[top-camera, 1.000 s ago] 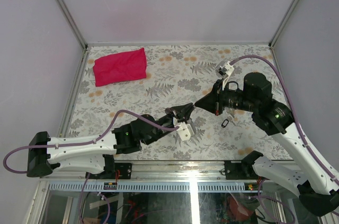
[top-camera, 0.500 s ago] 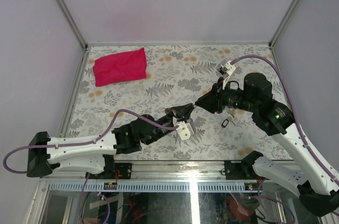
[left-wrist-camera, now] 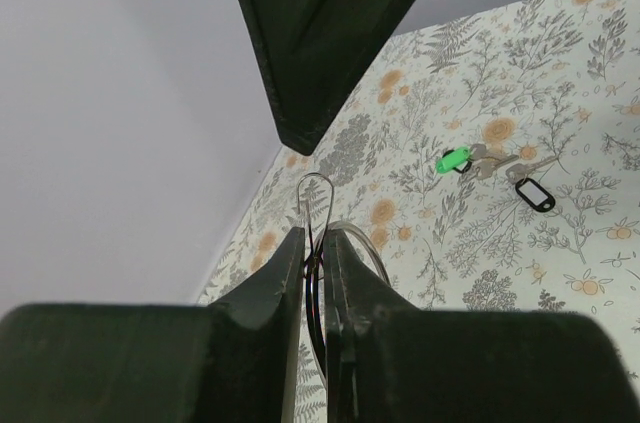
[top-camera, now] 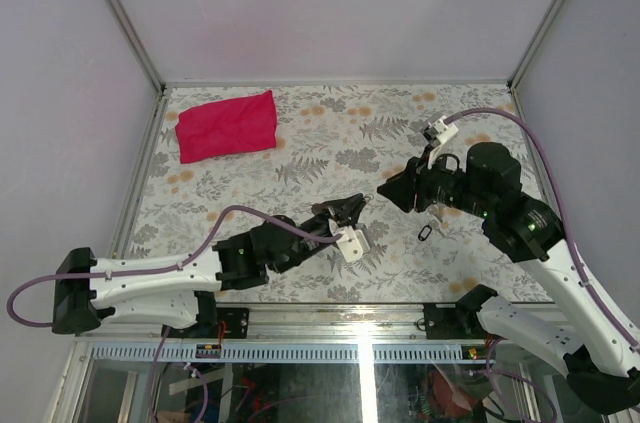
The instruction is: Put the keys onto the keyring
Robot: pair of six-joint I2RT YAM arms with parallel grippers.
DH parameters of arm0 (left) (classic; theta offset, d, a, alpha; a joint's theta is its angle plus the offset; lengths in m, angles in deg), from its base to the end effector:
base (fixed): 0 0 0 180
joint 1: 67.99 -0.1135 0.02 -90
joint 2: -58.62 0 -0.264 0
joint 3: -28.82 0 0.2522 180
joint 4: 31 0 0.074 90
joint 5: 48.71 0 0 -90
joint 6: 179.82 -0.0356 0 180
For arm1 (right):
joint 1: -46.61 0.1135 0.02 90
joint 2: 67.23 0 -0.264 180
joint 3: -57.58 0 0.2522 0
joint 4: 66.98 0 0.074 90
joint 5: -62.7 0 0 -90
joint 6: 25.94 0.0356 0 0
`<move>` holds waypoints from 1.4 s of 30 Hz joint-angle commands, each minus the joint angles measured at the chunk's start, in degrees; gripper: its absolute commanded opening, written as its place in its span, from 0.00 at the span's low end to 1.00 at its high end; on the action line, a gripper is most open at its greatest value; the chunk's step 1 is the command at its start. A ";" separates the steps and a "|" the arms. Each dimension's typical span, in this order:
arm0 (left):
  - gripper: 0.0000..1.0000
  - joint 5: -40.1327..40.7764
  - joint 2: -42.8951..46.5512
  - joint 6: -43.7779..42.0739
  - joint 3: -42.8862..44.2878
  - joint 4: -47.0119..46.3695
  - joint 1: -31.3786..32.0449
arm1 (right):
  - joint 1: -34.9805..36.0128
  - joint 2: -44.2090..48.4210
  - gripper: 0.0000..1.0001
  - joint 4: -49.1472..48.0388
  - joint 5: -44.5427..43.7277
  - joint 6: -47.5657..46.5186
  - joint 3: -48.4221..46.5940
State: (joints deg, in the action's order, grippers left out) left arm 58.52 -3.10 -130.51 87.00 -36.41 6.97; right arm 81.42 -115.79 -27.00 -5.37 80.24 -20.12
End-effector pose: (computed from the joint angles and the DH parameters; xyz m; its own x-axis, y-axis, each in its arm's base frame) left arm 0.0762 -0.2431 0.3339 0.5577 0.3241 -0.7641 0.6356 0.4253 0.6443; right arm 0.1325 0.1083 0.4141 -0.3798 0.0508 -0.9237 -0.7548 0.5603 0.3411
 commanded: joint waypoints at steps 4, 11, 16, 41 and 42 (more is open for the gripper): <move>0.00 4.87 -1.41 3.32 6.61 7.08 0.36 | -0.18 -0.42 0.43 7.89 -24.68 3.13 -2.18; 0.00 5.34 -1.15 5.18 8.63 14.13 0.02 | -0.79 -7.28 0.43 14.71 -32.86 8.72 -2.03; 0.00 4.91 -1.38 6.25 9.37 18.30 -1.19 | -10.50 -12.63 0.43 11.71 -23.19 10.59 2.57; 0.00 5.48 -0.77 5.52 4.71 18.10 -1.93 | -29.75 -39.02 0.42 -7.72 -27.07 10.12 12.81; 0.00 5.42 -0.71 5.53 4.72 18.22 -1.97 | -29.73 -39.52 0.42 -7.87 -27.65 10.10 12.53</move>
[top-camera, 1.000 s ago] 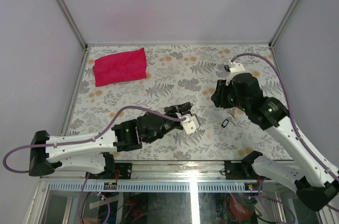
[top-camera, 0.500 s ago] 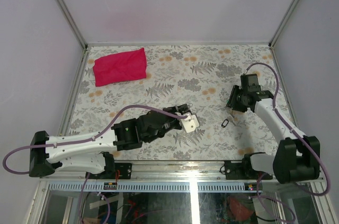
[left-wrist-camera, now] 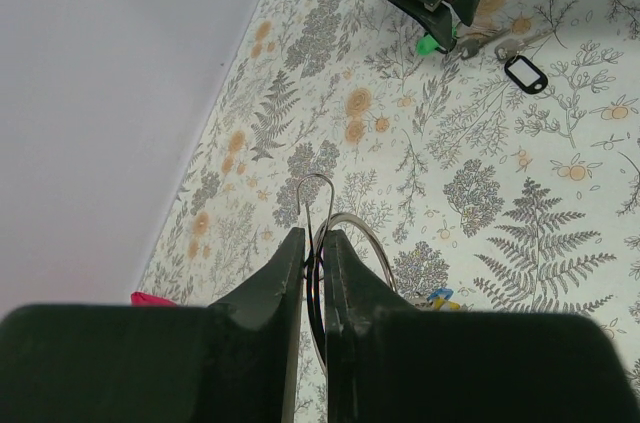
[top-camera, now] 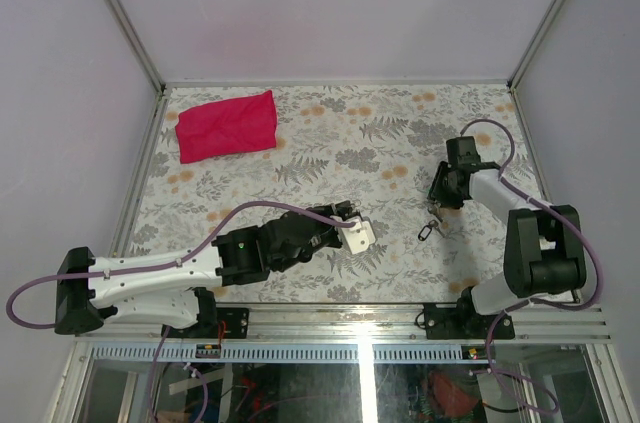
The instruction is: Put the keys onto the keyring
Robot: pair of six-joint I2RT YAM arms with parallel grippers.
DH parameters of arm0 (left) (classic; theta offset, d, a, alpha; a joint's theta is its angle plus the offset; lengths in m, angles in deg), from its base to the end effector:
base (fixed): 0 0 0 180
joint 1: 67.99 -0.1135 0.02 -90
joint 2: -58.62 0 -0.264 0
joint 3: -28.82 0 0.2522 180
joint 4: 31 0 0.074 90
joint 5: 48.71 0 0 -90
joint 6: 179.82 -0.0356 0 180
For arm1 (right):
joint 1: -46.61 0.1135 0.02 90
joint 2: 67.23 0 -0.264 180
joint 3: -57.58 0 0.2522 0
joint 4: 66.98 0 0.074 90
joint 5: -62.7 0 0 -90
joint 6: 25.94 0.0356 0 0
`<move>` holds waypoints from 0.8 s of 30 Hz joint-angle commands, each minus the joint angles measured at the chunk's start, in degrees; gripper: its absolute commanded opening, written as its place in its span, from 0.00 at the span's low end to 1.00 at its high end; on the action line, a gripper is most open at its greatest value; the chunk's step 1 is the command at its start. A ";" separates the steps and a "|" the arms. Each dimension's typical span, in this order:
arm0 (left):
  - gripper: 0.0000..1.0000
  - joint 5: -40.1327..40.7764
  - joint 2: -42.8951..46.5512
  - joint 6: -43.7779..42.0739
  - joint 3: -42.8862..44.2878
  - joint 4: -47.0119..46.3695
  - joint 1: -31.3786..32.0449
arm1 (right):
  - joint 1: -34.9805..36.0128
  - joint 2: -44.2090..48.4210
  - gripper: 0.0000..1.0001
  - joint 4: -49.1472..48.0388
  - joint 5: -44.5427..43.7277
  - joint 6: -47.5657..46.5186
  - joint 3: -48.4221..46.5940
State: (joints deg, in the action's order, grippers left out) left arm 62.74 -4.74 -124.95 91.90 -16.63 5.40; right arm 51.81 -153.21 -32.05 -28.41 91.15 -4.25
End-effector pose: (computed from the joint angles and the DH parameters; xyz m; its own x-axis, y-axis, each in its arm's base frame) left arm 0.0861 -0.2430 0.3211 0.3959 0.5464 -0.7380 0.6883 0.3554 0.6324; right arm 0.2868 0.0254 0.1797 -0.7974 0.3846 -0.4650 0.3172 0.9227 0.2192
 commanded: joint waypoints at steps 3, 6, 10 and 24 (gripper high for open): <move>0.00 1.49 0.93 -0.18 -0.29 -1.34 -0.36 | -0.09 -3.36 0.40 -3.14 -4.87 -0.97 -4.13; 0.00 1.76 0.87 -0.30 -0.34 -1.33 -0.35 | -0.06 -4.84 0.38 -2.92 -5.27 -1.20 -4.89; 0.00 1.85 0.98 -0.49 -0.39 -1.23 -0.39 | -0.04 -6.04 0.35 -2.63 -5.40 -1.65 -5.40; 0.00 2.08 0.46 -0.69 -0.30 -0.91 -0.42 | -0.01 -6.41 0.02 -2.36 -6.37 -2.83 -5.38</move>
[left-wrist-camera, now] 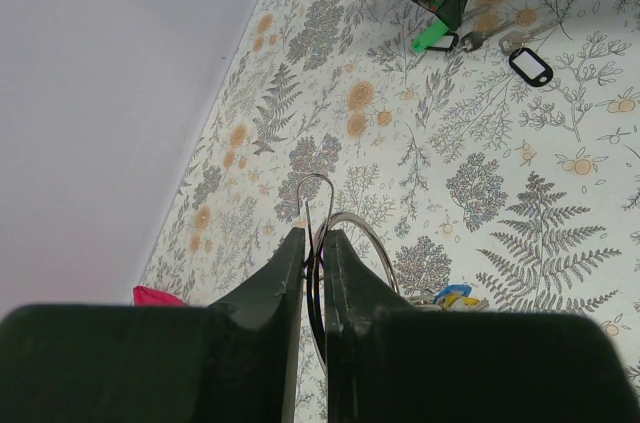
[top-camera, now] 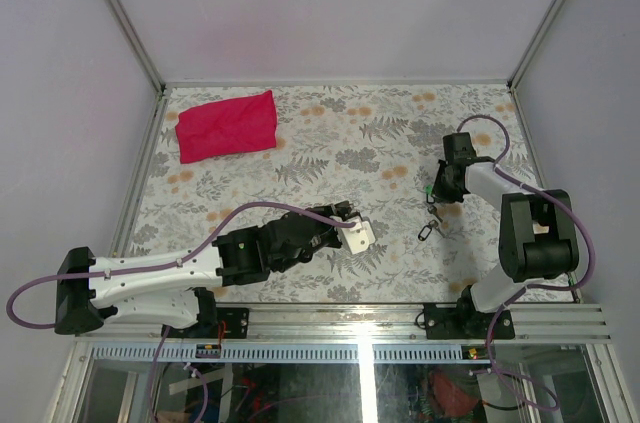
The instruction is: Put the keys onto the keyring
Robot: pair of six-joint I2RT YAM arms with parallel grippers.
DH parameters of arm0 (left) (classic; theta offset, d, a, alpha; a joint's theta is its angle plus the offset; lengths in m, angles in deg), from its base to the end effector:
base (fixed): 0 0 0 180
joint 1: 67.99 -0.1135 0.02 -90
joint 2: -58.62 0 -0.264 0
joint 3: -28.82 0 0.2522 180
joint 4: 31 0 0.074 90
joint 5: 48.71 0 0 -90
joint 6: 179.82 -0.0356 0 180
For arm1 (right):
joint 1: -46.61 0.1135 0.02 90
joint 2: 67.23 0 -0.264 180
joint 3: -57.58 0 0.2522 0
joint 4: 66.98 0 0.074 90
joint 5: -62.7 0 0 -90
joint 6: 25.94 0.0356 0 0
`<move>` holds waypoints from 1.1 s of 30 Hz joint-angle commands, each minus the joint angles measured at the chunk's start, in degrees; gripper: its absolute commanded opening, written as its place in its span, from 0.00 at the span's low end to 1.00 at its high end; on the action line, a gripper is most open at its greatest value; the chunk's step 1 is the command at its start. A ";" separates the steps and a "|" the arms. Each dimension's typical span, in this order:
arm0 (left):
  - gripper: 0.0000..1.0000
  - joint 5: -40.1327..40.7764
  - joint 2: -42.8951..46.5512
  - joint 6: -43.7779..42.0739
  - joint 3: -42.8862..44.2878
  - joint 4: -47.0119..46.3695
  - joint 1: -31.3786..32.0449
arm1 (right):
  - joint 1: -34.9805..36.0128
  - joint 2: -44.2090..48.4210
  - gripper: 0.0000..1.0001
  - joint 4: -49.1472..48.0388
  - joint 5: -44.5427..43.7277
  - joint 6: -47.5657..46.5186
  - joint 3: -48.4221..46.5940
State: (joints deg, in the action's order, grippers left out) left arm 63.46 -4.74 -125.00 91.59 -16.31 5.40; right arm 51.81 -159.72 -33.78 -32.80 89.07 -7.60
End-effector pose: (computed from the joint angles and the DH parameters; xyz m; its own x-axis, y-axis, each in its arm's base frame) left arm 0.0863 -0.2424 0.3187 0.3898 0.5599 -0.7312 0.6837 0.3560 0.6371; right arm 0.3085 0.0246 0.1663 -0.8039 0.3494 -0.4814 0.3273 0.9356 0.1325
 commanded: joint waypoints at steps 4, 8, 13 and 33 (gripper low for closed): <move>0.00 1.49 0.30 -0.75 0.03 -1.15 -0.36 | -0.04 2.27 0.00 0.37 -1.95 -1.43 -1.88; 0.00 1.49 0.38 -0.86 -0.03 -1.23 -0.41 | -0.01 6.17 0.00 2.03 -1.47 -2.32 -1.88; 0.00 1.34 0.71 -0.73 -0.17 -1.36 -0.33 | -0.02 12.13 0.00 4.35 0.59 -4.10 -1.85; 0.00 -8.10 7.75 -4.65 -2.16 1.97 -0.31 | 0.93 44.70 0.00 -30.55 47.86 -8.37 13.16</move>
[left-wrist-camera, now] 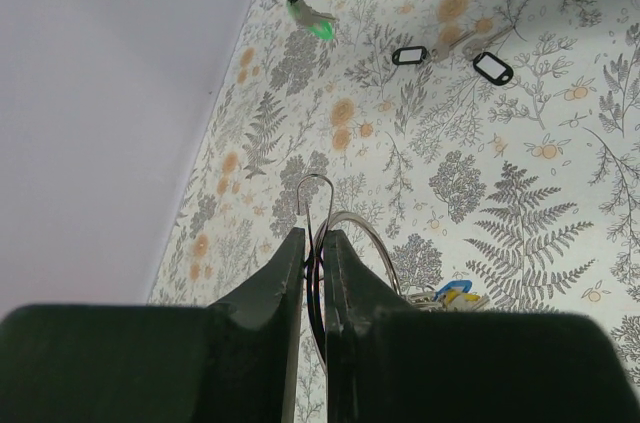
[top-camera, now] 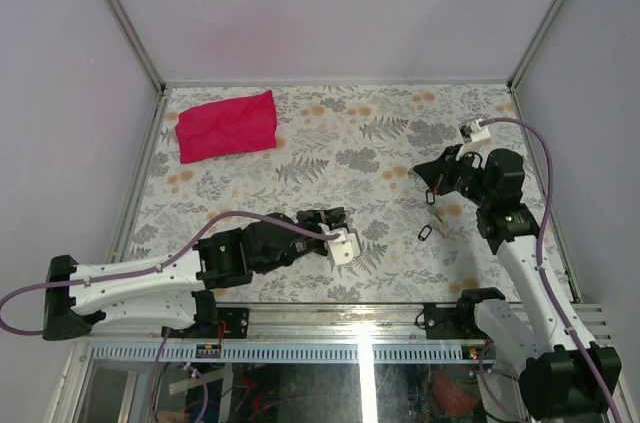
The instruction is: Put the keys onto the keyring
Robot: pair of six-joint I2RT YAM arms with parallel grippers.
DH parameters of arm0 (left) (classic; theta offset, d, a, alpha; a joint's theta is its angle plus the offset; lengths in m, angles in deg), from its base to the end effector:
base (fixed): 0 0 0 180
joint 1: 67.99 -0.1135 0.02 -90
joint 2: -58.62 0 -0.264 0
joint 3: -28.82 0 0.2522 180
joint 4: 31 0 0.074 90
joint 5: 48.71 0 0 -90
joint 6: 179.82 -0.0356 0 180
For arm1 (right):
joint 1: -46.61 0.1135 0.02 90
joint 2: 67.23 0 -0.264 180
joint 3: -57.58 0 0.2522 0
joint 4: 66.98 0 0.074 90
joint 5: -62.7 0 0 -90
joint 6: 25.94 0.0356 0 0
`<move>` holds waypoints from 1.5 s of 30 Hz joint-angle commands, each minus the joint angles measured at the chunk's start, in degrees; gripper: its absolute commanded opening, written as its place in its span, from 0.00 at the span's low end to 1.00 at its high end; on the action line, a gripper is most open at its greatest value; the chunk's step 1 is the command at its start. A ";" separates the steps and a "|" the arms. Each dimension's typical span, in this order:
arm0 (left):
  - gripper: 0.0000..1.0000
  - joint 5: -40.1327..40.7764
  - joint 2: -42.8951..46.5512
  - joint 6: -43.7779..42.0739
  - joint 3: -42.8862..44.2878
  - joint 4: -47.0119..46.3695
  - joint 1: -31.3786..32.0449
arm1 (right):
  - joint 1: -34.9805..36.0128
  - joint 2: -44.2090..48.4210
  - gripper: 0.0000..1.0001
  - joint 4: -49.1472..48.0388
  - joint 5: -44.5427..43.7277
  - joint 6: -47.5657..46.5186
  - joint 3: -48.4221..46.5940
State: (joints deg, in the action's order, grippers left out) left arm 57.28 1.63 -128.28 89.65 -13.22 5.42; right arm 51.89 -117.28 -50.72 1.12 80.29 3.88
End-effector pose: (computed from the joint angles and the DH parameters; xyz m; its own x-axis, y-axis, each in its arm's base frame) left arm 0.0759 -0.2204 0.3257 0.4717 0.5109 -0.7187 0.7044 0.2720 0.6556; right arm 0.2025 0.0357 0.3089 -0.3606 0.2135 -0.9079 -0.4610 0.8054 0.3725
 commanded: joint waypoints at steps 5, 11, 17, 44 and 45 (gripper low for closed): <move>0.00 -2.93 2.16 -1.16 -0.18 -1.02 -0.31 | 1.91 2.97 0.00 -12.76 28.08 -6.79 -0.25; 0.00 -4.81 3.31 -0.52 0.34 -0.33 -0.32 | 3.24 -3.34 0.00 4.33 39.10 -22.10 -10.16; 0.00 -7.89 3.53 -0.92 1.55 1.64 -0.30 | 15.44 -9.95 0.00 24.59 31.60 -40.51 -21.45; 0.00 -13.26 3.60 -2.38 4.32 8.24 0.05 | 35.21 -29.53 0.00 62.79 21.03 -63.71 -52.15; 0.00 -13.41 3.64 -2.36 4.29 8.29 0.00 | 35.58 -29.43 0.00 62.80 20.96 -63.63 -52.16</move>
State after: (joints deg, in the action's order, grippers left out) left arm 44.97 4.05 -129.98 91.64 -3.61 5.46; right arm 86.03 -147.22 9.47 21.62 18.48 -45.39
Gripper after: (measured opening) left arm 0.089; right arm 0.009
